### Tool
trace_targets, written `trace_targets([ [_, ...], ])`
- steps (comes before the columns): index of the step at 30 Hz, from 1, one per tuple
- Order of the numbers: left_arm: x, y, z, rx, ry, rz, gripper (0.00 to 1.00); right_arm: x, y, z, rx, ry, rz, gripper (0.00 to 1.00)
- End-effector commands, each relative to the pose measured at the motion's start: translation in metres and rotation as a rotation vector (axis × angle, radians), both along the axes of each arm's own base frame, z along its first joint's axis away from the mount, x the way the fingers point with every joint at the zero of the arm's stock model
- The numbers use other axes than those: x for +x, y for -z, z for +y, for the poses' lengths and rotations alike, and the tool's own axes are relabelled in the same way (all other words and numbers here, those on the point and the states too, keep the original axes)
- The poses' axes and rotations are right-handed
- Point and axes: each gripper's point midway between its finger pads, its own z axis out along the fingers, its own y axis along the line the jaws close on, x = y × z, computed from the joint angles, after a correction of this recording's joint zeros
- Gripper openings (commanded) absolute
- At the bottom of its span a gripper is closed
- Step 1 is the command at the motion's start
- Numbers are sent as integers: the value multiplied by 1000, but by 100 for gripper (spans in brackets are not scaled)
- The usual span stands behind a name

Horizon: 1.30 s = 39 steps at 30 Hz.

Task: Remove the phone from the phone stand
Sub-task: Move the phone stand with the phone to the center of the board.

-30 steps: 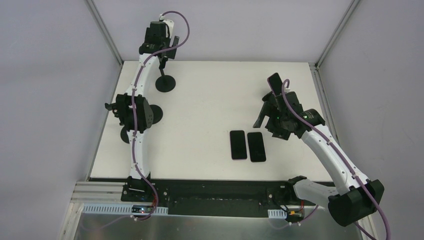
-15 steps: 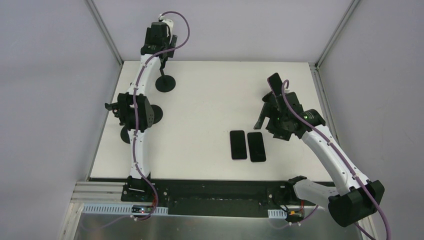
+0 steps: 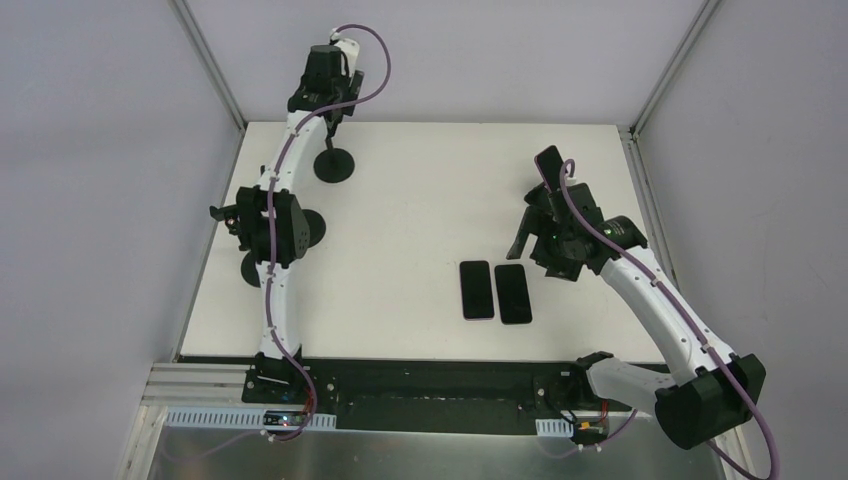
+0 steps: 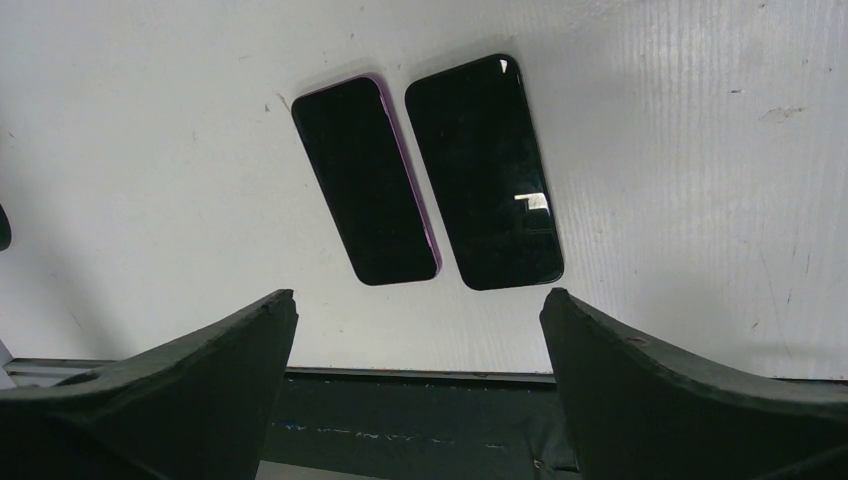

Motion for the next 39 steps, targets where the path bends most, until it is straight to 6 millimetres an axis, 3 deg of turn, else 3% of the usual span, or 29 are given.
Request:
trace_targets([
  [1, -23, -68, -48, -82, 157, -115, 15, 1, -2, 0, 3, -3, 1, 97],
  [8, -56, -89, -79, -230, 251, -119, 0, 4, 4, 2, 3, -4, 5, 97],
  [15, -109, -91, -121, -260, 338, -79, 0, 7, 3, 3, 6, -2, 1, 96],
  [22, -172, -81, -146, -235, 234, -66, 0, 12, -4, -2, -11, 6, -51, 97],
  [28, -223, -73, -152, -180, 37, -115, 0, 11, -2, -1, -10, 0, -37, 97],
  [33, -258, -68, -152, -83, -124, -193, 0, 10, -4, -2, -16, -5, -39, 97],
  [39, -286, -67, -172, -64, -121, -227, 0, 10, -5, -3, -23, -6, -38, 97],
])
